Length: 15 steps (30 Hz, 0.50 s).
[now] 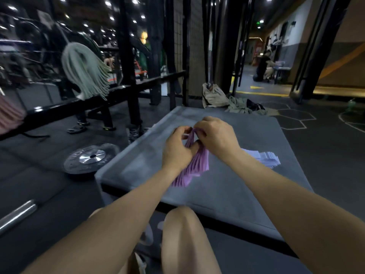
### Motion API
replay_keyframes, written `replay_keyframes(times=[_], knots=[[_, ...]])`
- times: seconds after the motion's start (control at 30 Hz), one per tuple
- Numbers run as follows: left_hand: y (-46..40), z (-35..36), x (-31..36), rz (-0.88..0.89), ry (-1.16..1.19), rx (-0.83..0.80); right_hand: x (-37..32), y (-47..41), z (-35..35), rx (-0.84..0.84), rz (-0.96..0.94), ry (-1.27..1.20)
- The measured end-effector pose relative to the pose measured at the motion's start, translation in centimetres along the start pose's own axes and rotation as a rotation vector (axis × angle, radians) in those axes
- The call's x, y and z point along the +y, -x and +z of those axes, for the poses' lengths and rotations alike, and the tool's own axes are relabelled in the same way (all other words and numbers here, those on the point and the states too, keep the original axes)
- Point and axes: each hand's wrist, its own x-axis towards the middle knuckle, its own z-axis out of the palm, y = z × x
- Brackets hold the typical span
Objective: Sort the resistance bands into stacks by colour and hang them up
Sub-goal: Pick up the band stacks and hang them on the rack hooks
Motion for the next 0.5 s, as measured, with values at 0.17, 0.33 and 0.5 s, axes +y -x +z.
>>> replay_keyframes(times=[0.17, 0.33, 0.5], knots=[[0.2, -5.9, -0.1, 0.008, -0.002, 0.097, -4.9, -2.5, -0.6, 0.037, -0.106, -0.025], [1.2, -10.6, -0.1, 0.070, -0.230, 0.188, -9.2, -4.1, -0.8, 0.034, -0.172, -0.073], [3.4, -15.1, -0.7, 0.022, -0.316, 0.286, -13.6, -5.3, -0.8, 0.034, -0.199, -0.145]])
